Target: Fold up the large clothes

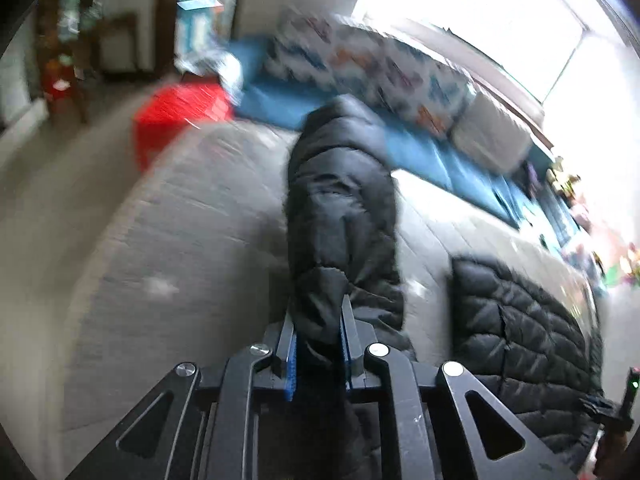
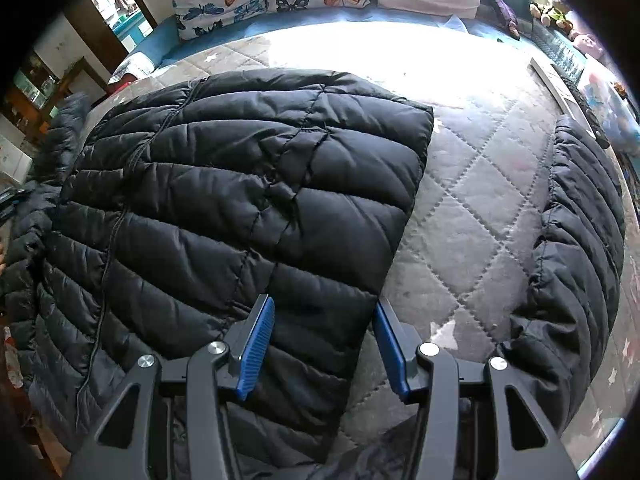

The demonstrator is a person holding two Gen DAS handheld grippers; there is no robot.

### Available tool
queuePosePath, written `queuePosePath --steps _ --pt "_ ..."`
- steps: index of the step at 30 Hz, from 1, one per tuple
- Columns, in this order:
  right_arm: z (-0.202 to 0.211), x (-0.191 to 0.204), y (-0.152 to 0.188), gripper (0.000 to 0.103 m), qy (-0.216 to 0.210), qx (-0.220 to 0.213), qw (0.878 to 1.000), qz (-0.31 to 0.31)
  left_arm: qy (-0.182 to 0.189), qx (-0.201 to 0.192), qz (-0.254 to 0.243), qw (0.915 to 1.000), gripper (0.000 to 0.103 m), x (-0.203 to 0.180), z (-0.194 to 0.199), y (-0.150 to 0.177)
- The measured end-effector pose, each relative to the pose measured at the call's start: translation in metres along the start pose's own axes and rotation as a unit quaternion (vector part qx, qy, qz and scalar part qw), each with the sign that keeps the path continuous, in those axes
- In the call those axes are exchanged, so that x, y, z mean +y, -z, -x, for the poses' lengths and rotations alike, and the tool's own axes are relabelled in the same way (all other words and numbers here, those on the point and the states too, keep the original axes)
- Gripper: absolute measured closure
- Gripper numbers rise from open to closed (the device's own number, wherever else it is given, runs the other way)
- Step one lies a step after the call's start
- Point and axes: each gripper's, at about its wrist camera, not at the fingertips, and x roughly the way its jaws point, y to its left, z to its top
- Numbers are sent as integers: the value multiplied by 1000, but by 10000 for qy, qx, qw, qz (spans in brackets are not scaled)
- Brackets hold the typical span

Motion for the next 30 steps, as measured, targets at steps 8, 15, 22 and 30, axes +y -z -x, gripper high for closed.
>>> queuePosePath --steps 8,15,22,30 --pt "-13 -6 -4 47 -127 35 9997 -213 -740 1024 424 9911 77 84 -37 34" --pt "-7 -19 -7 43 -165 28 9992 -374 -684 760 561 9932 28 89 -11 31" --pt "-19 -37 -19 35 -297 -46 9976 -620 -339 1142 922 9886 25 106 -26 34" --pt "-17 -4 -47 82 50 -350 9994 48 -370 886 473 9943 79 94 -32 39"
